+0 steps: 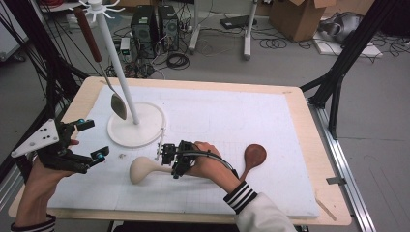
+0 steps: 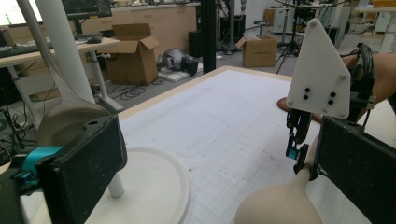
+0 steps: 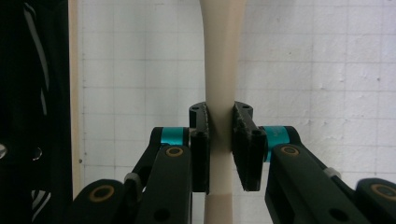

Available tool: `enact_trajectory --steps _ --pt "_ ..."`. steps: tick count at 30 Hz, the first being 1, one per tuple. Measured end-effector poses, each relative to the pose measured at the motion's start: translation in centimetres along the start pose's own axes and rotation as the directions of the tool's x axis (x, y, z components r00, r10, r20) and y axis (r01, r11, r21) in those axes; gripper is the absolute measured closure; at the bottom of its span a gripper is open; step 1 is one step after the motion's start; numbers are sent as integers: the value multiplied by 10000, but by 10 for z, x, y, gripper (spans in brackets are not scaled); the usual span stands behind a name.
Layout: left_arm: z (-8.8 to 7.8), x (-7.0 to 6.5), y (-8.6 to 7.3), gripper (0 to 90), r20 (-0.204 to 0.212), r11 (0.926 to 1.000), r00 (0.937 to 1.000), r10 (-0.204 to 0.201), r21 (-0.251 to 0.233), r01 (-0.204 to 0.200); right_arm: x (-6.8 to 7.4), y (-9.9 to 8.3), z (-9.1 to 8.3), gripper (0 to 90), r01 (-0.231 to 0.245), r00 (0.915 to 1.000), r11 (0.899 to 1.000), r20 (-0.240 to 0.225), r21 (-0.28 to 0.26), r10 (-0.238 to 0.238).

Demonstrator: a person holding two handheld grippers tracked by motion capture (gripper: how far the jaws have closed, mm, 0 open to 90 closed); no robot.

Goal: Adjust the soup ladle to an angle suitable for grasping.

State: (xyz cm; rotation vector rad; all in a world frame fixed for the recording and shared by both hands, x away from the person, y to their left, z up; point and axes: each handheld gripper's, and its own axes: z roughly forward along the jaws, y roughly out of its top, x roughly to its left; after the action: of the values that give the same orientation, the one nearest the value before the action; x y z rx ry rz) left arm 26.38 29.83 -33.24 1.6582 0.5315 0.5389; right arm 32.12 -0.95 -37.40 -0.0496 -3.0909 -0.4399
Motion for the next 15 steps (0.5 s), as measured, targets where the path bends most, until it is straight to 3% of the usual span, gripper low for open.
enact_trajectory --steps 15 --pt "0 -1 1 17 52 10000 10000 3 -52 -3 2 2 14 784 51 10000 9998 -86 199 -50"
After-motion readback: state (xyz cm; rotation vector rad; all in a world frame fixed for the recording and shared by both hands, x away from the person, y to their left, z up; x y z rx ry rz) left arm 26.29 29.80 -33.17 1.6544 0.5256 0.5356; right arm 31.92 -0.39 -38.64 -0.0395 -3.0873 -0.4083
